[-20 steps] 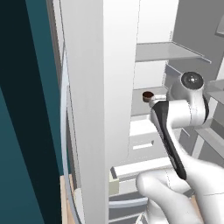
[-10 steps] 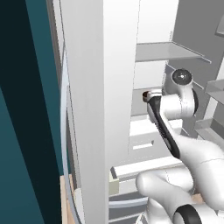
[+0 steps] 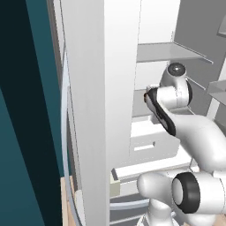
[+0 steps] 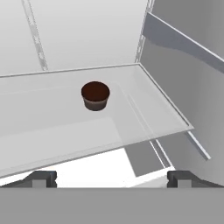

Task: Take the cupcakes from the fridge and place them on the empty tray on the dining counter.

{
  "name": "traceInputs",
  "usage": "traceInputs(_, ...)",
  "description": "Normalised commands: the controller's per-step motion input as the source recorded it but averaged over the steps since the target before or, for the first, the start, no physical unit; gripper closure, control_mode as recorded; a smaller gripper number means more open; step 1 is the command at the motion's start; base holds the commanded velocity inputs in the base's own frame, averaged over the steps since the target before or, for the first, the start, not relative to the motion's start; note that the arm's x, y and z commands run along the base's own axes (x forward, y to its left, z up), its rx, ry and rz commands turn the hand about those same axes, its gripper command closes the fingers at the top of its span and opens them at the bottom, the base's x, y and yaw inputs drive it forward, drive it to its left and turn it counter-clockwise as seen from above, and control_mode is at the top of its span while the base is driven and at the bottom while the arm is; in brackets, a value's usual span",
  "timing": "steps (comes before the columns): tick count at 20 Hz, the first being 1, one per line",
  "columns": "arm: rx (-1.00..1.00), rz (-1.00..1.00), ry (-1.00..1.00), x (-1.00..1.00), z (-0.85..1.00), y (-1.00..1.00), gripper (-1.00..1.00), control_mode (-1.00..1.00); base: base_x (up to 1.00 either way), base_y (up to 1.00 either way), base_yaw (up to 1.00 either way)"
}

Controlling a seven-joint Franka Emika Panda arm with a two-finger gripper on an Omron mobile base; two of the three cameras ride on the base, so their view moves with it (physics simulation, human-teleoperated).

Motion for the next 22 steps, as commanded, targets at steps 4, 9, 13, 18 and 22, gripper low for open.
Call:
traceInputs(4,0.00,0.00,0.00,0.40,-0.38,-0.05,-1.00,-1.00,0.00,0.00,0.00)
traceInputs(9,0.00,0.00,0.00,0.30,-0.42,0.00,-1.00,-1.00,0.00,0.00,0.00)
traceInputs(13,0.00,0.00,0.00,0.38,-0.18,-0.07,-1.00,-1.00,0.00,0.00,0.00)
traceInputs(18,0.00,0.00,0.00,0.38,-0.05,-0.12,-1.00,-1.00,0.00,0.00,0.00)
traceInputs(22,0.02,0.00,0.00,0.36,-0.04,-0.11,-1.00,-1.00,0.00,0.00,0.00)
